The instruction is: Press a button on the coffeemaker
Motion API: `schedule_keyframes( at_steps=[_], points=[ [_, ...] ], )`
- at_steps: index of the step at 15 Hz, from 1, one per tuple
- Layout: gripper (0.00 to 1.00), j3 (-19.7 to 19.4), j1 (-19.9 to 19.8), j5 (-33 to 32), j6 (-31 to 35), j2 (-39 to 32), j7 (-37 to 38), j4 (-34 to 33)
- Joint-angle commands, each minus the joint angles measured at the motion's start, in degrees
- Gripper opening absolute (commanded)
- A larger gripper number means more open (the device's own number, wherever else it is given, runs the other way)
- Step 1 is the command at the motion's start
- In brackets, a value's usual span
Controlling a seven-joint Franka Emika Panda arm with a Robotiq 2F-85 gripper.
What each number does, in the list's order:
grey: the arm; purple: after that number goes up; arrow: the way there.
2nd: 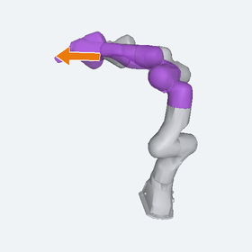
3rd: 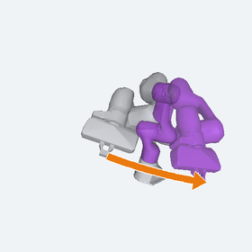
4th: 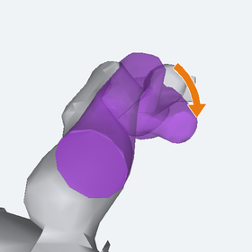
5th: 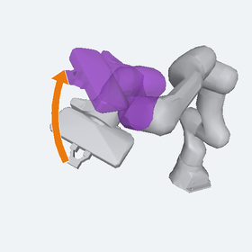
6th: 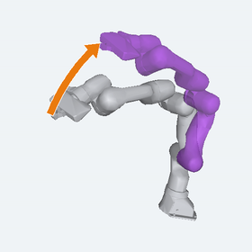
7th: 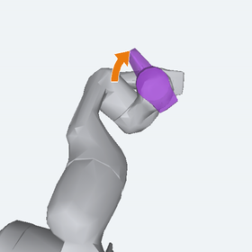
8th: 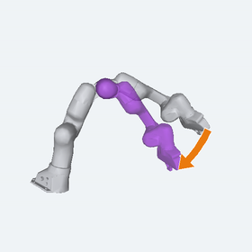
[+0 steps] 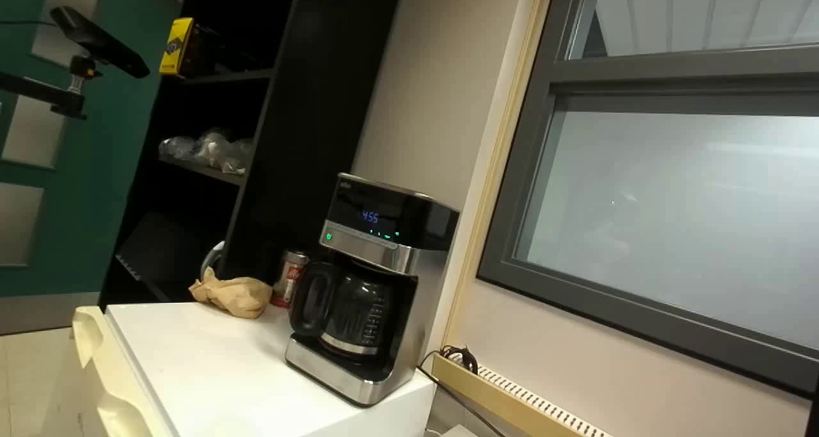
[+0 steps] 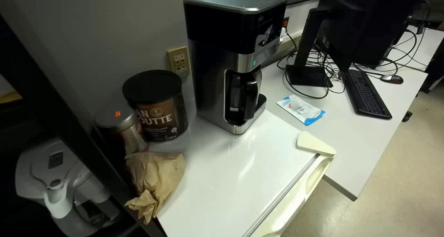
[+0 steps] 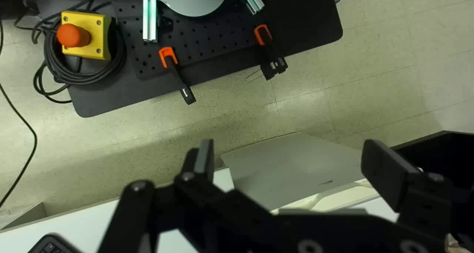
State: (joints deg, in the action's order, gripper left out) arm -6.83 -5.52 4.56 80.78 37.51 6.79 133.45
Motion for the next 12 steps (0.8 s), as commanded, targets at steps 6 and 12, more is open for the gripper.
schedule_keyframes(
  at_steps=[6, 12],
  points=[
    [1.0, 0.74, -1.03, 0.33, -0.14, -0.13, -0.5, -0.13],
    [1.0, 1.12, -0.6, -0.24, 1.87, -6.38, -1.14, -2.67]
  ],
)
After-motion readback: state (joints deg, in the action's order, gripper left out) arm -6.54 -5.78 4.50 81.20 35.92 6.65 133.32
